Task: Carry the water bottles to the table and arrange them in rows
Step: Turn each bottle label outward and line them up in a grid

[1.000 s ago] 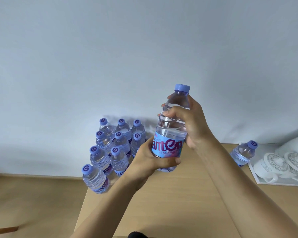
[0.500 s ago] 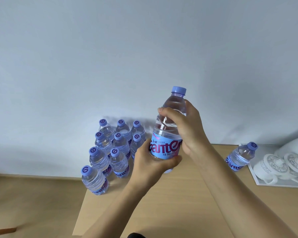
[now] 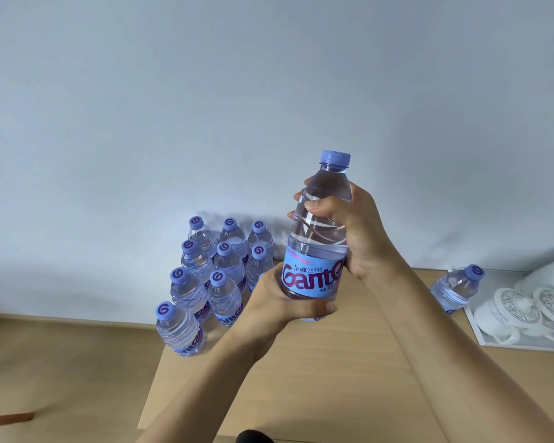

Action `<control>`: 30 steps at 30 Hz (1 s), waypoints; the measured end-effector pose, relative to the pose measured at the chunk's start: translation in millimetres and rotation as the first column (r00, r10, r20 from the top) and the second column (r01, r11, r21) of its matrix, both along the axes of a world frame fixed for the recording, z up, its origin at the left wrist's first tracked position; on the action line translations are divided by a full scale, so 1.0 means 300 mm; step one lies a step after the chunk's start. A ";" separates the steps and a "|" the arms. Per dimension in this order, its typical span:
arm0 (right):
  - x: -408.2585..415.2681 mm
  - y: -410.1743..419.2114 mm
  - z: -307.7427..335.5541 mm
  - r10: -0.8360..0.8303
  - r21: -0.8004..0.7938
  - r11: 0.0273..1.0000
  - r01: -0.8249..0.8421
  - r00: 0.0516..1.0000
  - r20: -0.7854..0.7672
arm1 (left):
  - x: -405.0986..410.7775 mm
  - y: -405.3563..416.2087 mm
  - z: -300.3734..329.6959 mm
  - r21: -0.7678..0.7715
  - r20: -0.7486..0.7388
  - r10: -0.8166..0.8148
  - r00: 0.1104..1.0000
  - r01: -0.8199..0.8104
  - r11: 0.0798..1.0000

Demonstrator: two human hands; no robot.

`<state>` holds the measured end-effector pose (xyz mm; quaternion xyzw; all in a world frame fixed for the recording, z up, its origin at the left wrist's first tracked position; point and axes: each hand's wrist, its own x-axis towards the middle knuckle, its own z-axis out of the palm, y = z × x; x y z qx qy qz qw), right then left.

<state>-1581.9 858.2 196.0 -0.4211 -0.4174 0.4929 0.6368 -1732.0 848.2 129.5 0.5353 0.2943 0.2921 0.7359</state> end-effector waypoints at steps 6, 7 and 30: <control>-0.007 0.012 -0.024 0.073 0.026 0.997 -0.071 0.996 -0.048 | -0.027 0.010 -0.010 -0.011 0.005 -0.032 0.999 0.032 0.999; -0.009 0.013 -0.028 0.089 0.029 0.996 -0.088 0.995 -0.052 | -0.033 0.012 -0.012 -0.012 0.000 -0.041 0.999 0.041 0.999; -0.199 0.020 -0.141 0.142 -0.201 0.975 -0.093 0.960 0.243 | -0.263 -0.006 -0.161 0.006 -0.194 0.161 0.968 -0.163 0.987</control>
